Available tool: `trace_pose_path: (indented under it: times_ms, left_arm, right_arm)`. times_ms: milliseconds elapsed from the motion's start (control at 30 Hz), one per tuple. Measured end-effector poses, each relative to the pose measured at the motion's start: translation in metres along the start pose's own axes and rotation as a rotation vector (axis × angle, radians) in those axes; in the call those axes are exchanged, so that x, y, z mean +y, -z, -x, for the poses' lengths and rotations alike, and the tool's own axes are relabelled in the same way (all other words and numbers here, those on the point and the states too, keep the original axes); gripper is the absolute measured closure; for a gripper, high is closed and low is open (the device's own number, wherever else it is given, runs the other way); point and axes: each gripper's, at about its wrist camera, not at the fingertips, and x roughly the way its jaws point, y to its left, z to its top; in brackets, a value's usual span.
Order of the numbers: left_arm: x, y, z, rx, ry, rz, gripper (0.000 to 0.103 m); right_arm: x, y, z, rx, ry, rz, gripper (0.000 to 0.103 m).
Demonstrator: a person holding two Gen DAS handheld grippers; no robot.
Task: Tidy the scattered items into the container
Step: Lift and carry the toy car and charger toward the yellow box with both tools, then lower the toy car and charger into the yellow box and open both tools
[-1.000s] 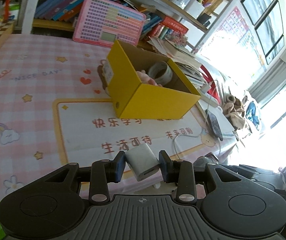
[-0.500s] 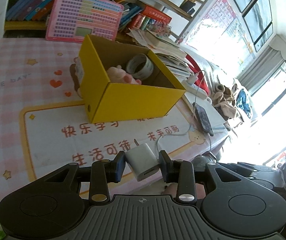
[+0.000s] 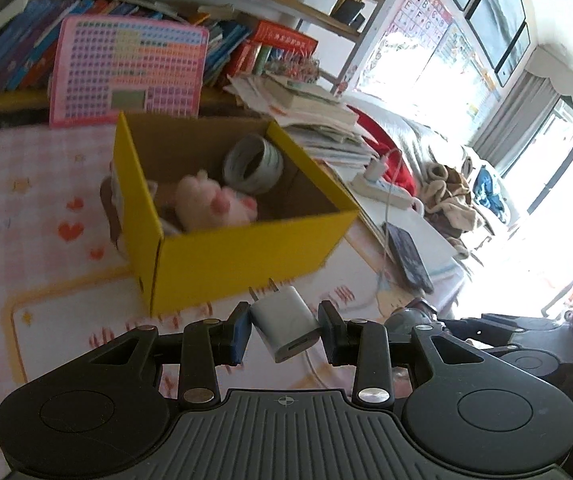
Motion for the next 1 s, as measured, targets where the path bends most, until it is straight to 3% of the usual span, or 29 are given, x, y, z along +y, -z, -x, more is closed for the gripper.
trace_pose_path:
  times_ms: [600, 867, 1000]
  left_arm:
    - [0.008, -0.068, -0.049, -0.083, -0.190, -0.034, 0.068]
    - [0.014, -0.090, -0.085, -0.050, -0.267, -0.072, 0.068]
    - [0.017, -0.107, -0.108, -0.027, -0.311, -0.112, 0.068]
  right_arm:
    - [-0.011, -0.114, -0.054, -0.112, -0.158, 0.196, 0.039]
    - [-0.007, -0.141, -0.101, -0.084, -0.153, 0.369, 0.039]
    - [-0.001, -0.151, -0.132, -0.018, -0.157, 0.472, 0.039]
